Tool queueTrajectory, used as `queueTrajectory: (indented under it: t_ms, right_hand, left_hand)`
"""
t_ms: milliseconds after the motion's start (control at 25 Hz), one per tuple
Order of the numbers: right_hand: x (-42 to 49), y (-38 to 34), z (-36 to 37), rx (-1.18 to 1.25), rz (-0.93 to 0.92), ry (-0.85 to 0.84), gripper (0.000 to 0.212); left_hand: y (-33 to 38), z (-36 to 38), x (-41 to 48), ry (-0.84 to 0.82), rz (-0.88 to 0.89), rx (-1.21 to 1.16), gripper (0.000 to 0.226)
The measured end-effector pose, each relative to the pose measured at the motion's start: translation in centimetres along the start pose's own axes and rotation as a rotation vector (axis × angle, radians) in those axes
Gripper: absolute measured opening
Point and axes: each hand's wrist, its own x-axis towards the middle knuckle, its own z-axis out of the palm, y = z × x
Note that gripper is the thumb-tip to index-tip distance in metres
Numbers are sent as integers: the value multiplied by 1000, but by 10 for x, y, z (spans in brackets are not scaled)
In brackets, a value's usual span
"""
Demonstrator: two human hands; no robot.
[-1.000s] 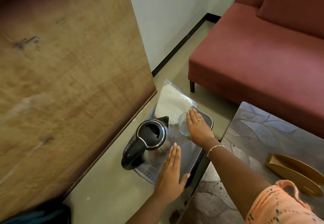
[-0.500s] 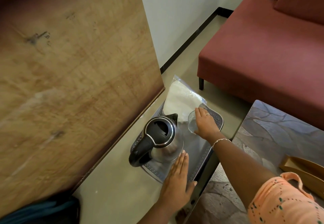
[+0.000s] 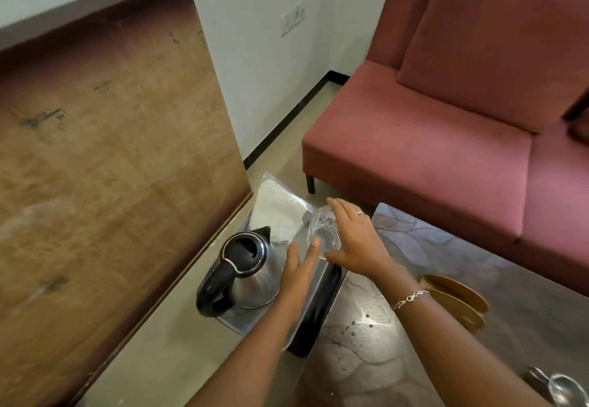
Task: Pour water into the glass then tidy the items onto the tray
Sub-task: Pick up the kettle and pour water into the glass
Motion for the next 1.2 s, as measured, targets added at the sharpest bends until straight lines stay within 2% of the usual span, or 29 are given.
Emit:
queueTrajectory:
  t_ms: [80, 120, 240, 360, 680, 840, 960, 1000, 1080, 1120, 1200]
  right_hand:
    - [-16, -10, -24, 13, -8, 24, 96]
    - [-26, -15, -36, 10, -14, 41, 96]
    - [-53, -26, -62, 3, -31, 76, 98]
    - [-78, -31, -77, 105, 3, 124, 102]
    - [-131, -35, -55, 656, 203, 316, 116]
    - [-140, -34, -49, 762, 216, 374, 96]
    - [-145, -34, -48, 785, 219, 435, 90]
    - [-147, -33, -48, 792, 217, 452, 90]
    - [-153, -32, -49, 808, 221, 475, 92]
    - [-157, -31, -51, 809, 225, 483, 93]
    - [-161, -31, -52, 818, 231, 492, 91]
  left_hand:
    - [12, 5, -7, -87, -6, -123, 106]
    - [17, 7, -13, -141, 10, -169, 102]
    - [26, 12, -29, -265, 42, -265, 66]
    - [34, 17, -48, -318, 33, -315, 54]
    - [42, 29, -84, -338, -23, -199, 72]
    - [38, 32, -91, -372, -29, -165, 73]
    - [33, 30, -93, -439, -3, -104, 74]
    - [32, 27, -93, -432, 29, -53, 83]
    - [27, 9, -85, -295, 139, 71, 103]
    - [23, -5, -78, -159, 213, 131, 103]
    - [10, -48, -59, 178, 334, 271, 85]
